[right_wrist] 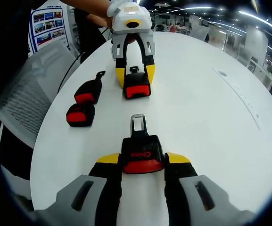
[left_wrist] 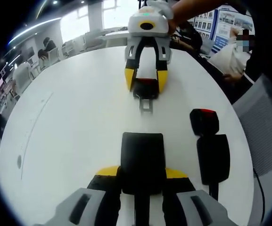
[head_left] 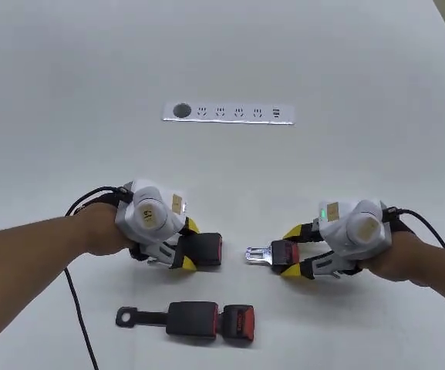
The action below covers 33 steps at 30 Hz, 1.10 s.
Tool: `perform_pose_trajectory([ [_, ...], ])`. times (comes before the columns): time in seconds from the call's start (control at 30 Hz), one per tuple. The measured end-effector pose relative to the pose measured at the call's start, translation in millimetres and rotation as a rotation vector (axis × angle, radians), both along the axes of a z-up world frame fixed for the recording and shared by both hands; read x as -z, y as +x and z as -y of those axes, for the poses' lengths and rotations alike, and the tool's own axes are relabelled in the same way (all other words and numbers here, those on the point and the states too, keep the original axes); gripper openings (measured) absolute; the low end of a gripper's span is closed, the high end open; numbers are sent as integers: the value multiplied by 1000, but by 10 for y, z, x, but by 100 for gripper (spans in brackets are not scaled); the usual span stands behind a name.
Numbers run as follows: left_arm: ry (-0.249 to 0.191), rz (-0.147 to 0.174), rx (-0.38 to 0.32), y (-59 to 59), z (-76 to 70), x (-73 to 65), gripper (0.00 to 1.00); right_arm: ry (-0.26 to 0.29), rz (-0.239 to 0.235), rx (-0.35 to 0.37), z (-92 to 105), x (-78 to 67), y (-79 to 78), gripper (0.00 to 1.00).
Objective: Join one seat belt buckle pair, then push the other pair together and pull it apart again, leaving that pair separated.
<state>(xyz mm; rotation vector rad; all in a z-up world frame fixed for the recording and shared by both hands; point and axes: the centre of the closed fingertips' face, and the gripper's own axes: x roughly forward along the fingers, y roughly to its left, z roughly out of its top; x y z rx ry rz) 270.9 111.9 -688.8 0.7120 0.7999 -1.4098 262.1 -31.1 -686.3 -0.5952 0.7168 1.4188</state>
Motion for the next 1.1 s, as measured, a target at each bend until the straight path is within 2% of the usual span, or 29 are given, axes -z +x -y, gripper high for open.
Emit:
perform_pose_trajectory([
  [0.03,0,0,1,2,-3,2,34,-2,1,6,39,6,42,33],
  [0.2,-2,0,-1,-1,-1,3,34,-7,0,18,171,13,60,33],
  [0.4,-2,1,1,-1,-1,4,34,-15,5,32,210,79,91,33],
  [0.67,-6,1,1,-1,-8,4,34,-18,2,46,320,87,64,33],
  [1.1,-6,-1,-3,-5,-10,7,34,-21,1,59,457,24,4,33],
])
